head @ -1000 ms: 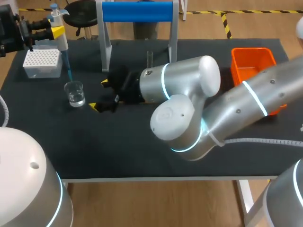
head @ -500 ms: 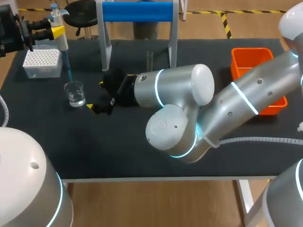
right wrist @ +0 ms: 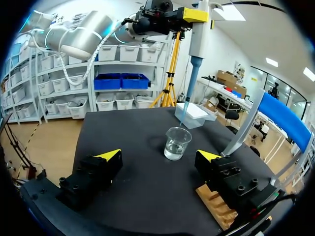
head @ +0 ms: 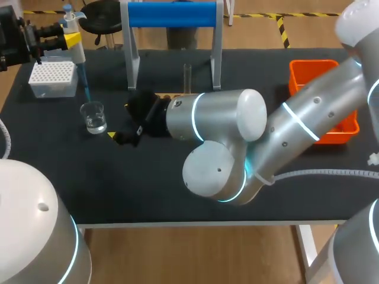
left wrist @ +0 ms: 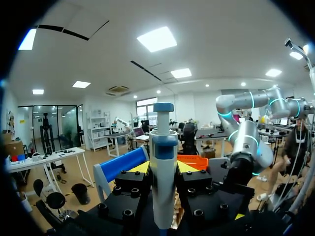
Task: Invert the test tube, pick up the pipette, mount the tip to pipette, aspirate from beaker and dispense into the tube, eject the tip, return the pipette, and cap with the stopper.
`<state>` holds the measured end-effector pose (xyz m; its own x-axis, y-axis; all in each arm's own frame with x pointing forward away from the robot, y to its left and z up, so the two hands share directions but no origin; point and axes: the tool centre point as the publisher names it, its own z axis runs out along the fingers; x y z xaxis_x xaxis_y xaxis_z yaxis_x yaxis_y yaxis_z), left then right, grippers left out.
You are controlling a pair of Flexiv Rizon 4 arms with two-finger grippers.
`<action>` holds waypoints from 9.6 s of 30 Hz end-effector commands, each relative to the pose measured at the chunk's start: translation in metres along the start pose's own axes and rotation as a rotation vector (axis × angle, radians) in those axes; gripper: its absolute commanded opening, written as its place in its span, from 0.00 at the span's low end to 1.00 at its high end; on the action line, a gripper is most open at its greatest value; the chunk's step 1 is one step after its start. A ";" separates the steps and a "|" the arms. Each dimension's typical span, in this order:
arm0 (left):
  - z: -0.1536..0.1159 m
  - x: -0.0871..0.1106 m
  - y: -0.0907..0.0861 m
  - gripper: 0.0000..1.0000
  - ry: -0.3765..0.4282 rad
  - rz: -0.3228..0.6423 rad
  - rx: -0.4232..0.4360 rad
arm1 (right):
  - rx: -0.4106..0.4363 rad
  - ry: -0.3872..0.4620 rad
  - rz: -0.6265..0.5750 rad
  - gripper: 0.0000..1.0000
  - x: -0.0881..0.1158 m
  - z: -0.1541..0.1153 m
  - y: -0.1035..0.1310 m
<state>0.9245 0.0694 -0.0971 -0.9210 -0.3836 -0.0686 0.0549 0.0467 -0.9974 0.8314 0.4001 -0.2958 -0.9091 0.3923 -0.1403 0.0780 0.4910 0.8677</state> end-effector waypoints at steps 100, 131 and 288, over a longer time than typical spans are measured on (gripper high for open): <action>-0.009 -0.019 0.102 0.00 -0.046 -0.057 0.031 | -0.005 -0.004 0.000 1.00 0.001 0.002 -0.002; -0.009 -0.019 0.102 0.00 -0.046 -0.057 0.031 | -0.214 0.477 -0.176 1.00 -0.046 -0.089 0.113; -0.009 -0.019 0.102 0.00 -0.046 -0.057 0.031 | -0.467 0.637 -0.092 1.00 -0.086 0.000 0.241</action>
<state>0.9450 0.0894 -0.1984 -0.9042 -0.4268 -0.0124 0.0165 -0.0059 -0.9998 0.9353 0.5082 -0.0860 -0.9702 -0.2391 -0.0403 -0.0522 0.0439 0.9977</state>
